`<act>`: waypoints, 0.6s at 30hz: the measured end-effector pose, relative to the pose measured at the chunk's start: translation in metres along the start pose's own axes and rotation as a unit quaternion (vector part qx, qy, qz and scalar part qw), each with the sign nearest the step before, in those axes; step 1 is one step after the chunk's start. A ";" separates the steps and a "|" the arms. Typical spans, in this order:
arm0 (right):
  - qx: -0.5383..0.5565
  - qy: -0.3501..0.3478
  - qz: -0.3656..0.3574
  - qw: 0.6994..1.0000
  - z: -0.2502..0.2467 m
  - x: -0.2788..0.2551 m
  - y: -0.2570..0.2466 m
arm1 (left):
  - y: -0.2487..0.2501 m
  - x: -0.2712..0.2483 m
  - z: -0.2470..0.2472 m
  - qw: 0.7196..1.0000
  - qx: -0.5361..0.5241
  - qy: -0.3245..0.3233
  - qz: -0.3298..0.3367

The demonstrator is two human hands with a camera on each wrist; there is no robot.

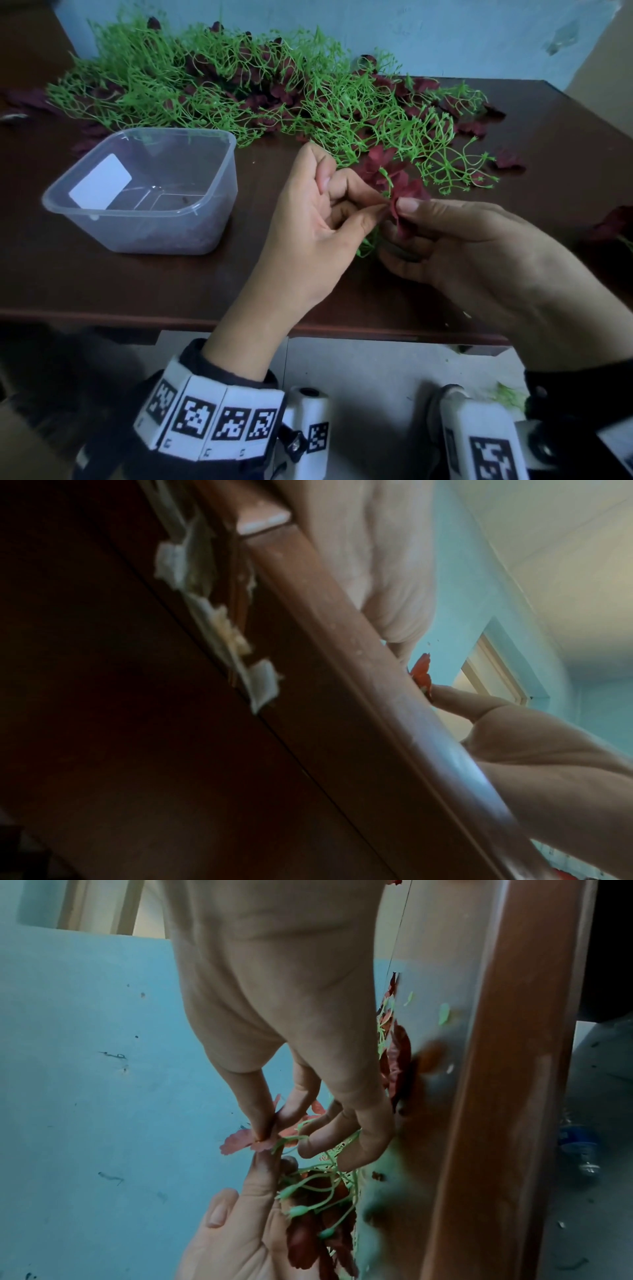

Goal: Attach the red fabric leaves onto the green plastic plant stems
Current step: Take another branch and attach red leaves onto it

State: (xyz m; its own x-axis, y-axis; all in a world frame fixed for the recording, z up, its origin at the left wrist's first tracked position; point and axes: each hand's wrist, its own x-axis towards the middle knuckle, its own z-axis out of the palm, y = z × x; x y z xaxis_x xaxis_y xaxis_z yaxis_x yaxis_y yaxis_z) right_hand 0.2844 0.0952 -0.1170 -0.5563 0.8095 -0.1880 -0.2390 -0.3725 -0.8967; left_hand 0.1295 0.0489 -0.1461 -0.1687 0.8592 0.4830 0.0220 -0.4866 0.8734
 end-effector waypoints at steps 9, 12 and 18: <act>-0.014 -0.016 0.010 1.000 -0.005 0.001 -0.001 | 0.002 0.000 0.000 1.000 -0.014 -0.011 -0.005; -0.015 -0.022 0.008 1.000 -0.004 0.000 -0.001 | 0.003 0.000 -0.001 1.000 -0.020 -0.007 -0.005; -0.029 -0.016 0.002 0.999 -0.004 -0.001 -0.002 | 0.000 -0.001 -0.002 0.999 -0.039 -0.008 -0.015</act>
State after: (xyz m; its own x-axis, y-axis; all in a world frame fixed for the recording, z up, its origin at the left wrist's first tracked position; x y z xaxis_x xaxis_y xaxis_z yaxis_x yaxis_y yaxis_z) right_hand 0.2884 0.0971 -0.1166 -0.5828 0.7927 -0.1788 -0.1914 -0.3478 -0.9178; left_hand 0.1273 0.0478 -0.1461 -0.1526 0.8761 0.4573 -0.0597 -0.4700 0.8806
